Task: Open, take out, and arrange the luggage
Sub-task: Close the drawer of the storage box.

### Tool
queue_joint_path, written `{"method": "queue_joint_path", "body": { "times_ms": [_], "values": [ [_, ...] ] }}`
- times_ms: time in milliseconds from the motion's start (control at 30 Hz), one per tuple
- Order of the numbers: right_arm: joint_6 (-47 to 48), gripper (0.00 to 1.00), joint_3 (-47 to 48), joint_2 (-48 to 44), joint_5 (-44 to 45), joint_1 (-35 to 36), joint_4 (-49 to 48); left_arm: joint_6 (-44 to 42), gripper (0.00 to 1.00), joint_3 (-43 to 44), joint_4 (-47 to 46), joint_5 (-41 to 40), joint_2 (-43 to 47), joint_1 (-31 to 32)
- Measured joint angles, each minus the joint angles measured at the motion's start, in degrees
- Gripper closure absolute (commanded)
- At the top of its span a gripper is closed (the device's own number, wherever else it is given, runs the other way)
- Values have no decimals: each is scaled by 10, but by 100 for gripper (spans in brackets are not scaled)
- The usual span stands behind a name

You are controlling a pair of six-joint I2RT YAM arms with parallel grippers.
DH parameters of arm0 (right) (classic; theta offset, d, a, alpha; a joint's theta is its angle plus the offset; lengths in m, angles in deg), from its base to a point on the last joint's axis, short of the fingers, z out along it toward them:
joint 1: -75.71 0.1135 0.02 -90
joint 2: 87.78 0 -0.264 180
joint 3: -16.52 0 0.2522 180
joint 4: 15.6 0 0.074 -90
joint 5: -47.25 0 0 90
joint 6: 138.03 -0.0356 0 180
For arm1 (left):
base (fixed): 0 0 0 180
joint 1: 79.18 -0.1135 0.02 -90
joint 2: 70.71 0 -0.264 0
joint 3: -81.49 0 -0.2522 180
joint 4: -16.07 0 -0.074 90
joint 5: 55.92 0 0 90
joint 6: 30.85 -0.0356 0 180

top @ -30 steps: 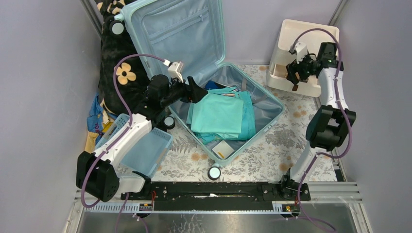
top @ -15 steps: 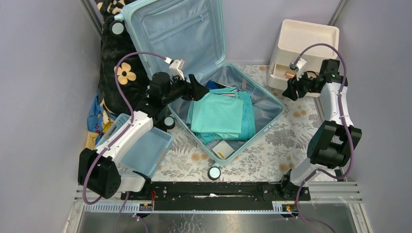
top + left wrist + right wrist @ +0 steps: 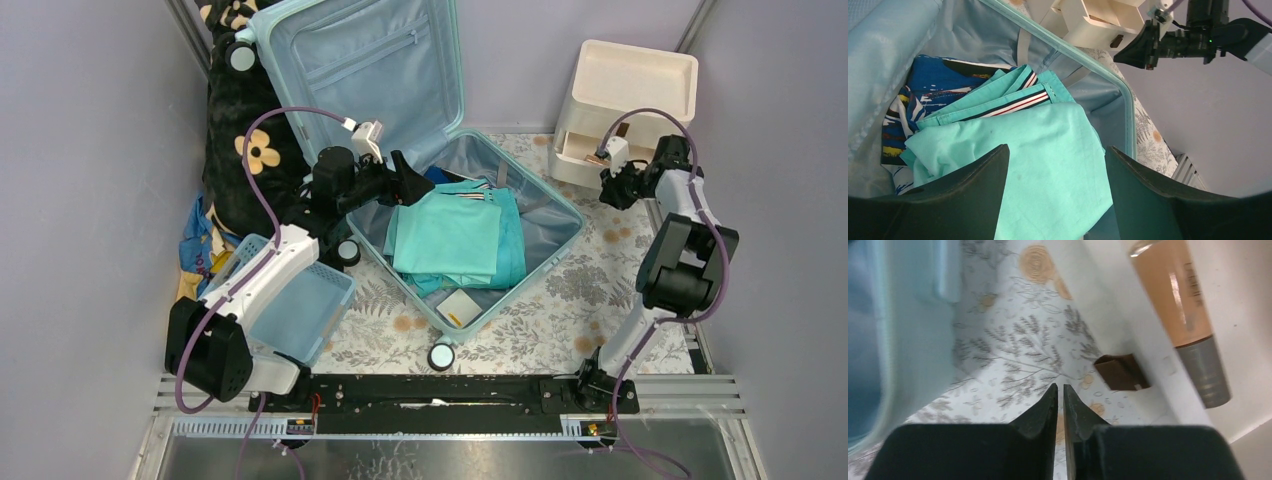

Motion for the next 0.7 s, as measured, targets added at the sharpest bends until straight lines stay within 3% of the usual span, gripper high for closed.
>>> {"method": "queue_joint_path", "body": {
  "times_ms": [167,700],
  "values": [
    [-14,95,42,53,26,2,-45,7,22,0,0,0,0,0],
    [-125,95,90,80,115,39,-181,9,22,0,-1,0,0,0]
  ]
}}
